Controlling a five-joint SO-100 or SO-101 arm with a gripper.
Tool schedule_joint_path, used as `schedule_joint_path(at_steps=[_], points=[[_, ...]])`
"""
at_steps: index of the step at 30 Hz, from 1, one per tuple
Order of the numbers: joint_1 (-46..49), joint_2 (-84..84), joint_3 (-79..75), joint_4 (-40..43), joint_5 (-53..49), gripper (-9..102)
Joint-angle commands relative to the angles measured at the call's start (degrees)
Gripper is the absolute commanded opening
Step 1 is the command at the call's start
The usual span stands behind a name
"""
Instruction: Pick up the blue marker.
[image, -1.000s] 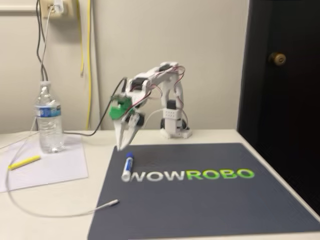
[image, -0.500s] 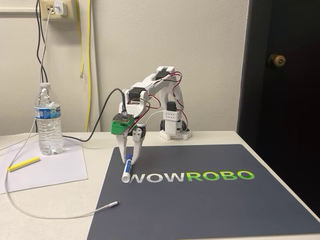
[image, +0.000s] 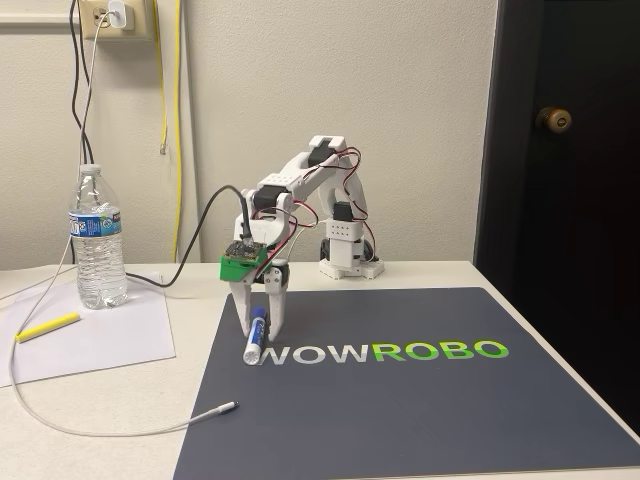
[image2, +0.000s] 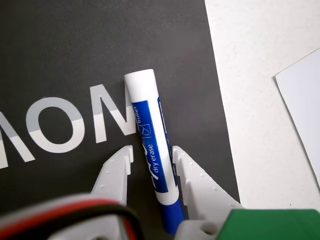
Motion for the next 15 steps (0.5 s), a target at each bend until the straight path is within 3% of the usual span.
schedule_joint_path(at_steps=[1, 15], points=[[0.3, 0.4, -2.9, 1.0, -0.3, 19], [-0.8, -1.0, -2.9, 2.0, 0.9, 4]])
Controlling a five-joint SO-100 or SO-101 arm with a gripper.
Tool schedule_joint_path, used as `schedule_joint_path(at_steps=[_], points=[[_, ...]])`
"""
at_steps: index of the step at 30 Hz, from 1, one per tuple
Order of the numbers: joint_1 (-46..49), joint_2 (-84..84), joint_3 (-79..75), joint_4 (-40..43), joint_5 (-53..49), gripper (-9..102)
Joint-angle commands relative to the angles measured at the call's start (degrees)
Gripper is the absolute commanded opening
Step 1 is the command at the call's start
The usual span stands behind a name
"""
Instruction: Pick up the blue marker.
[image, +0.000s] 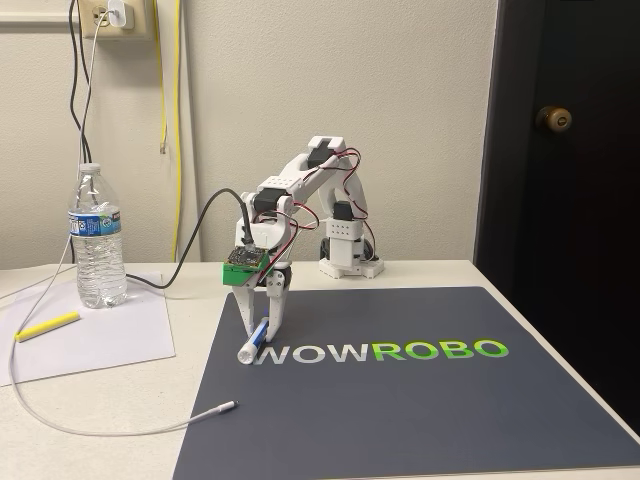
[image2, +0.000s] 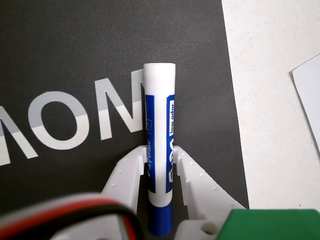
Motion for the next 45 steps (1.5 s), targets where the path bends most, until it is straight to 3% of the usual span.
schedule_joint_path(at_steps=[1, 10, 14, 21, 33, 40, 45], points=[[-0.4, 0.4, -2.4, 0.9, 0.6, 4], [-1.3, 3.3, -2.6, 3.0, 3.8, 0], [-4.2, 5.7, -7.4, 10.1, 10.6, 0], [-11.7, 15.0, -10.2, 17.7, 27.7, 0], [-27.2, 34.6, -6.3, 20.9, 63.8, 1], [-35.8, 54.2, 13.3, 8.9, 82.1, 0], [-36.4, 67.4, 32.7, -4.5, 87.1, 0]])
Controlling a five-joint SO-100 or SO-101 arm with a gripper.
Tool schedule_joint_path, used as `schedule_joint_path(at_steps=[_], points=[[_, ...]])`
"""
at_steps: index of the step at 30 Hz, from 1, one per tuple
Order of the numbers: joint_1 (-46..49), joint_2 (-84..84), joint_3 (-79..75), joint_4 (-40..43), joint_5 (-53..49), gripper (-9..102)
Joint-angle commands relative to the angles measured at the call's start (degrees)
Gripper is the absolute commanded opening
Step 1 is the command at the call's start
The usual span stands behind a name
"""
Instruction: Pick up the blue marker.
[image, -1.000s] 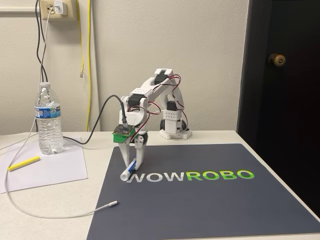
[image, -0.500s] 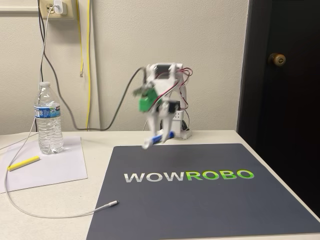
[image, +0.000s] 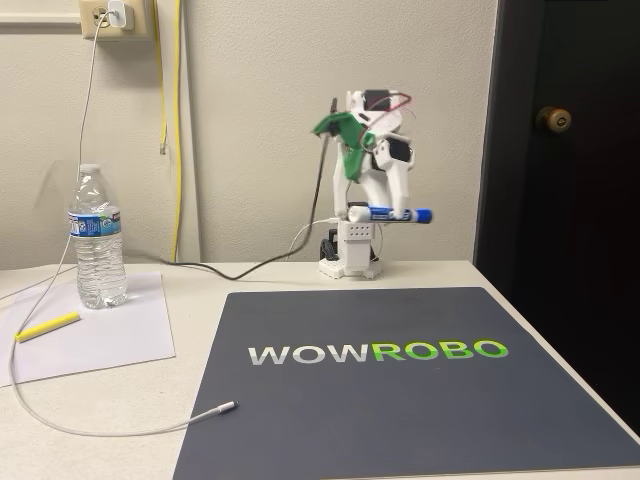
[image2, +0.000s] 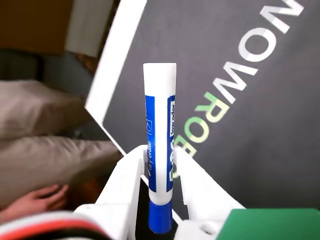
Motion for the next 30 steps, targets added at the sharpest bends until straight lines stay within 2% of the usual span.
schedule_joint_path(at_steps=[1, 9, 24, 30], points=[[-0.9, 7.7, 7.9, -7.2, 1.5, 0], [-0.6, 17.7, 28.7, -24.7, 4.0, 0], [-0.4, 26.3, 53.4, -49.0, 8.6, 0], [1.2, 26.5, 58.1, -55.3, 14.0, 0]])
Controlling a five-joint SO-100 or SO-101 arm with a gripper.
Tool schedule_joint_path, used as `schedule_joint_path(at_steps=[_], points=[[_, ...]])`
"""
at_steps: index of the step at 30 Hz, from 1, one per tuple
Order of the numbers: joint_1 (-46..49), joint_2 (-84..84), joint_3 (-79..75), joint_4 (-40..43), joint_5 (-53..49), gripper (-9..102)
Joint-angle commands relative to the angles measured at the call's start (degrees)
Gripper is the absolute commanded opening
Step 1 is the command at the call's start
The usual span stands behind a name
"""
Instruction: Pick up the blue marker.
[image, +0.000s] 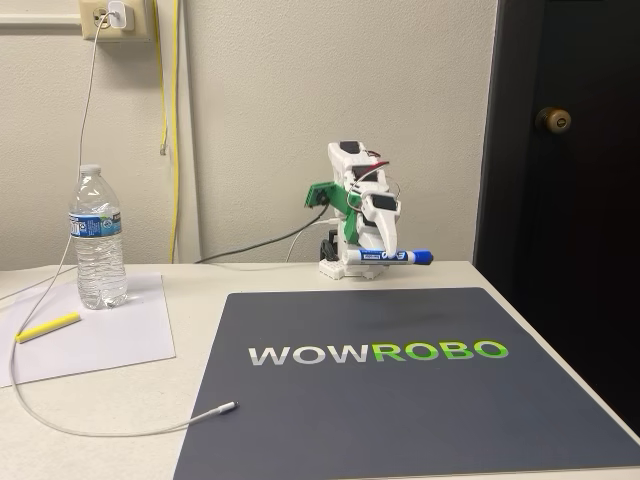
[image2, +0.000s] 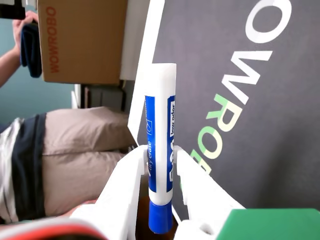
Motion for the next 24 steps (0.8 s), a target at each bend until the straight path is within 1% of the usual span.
schedule_joint_path(at_steps=[1, 3, 6, 15, 24], points=[[1.8, 2.2, 0.6, -2.9, 2.4, 0], [2.1, 3.3, 3.0, -5.6, 3.7, 0], [3.3, 3.8, 5.4, -7.3, 4.4, 0], [3.6, 2.3, 6.7, -6.0, 4.6, 0], [3.9, 0.1, 6.7, -8.0, 4.4, 0]])
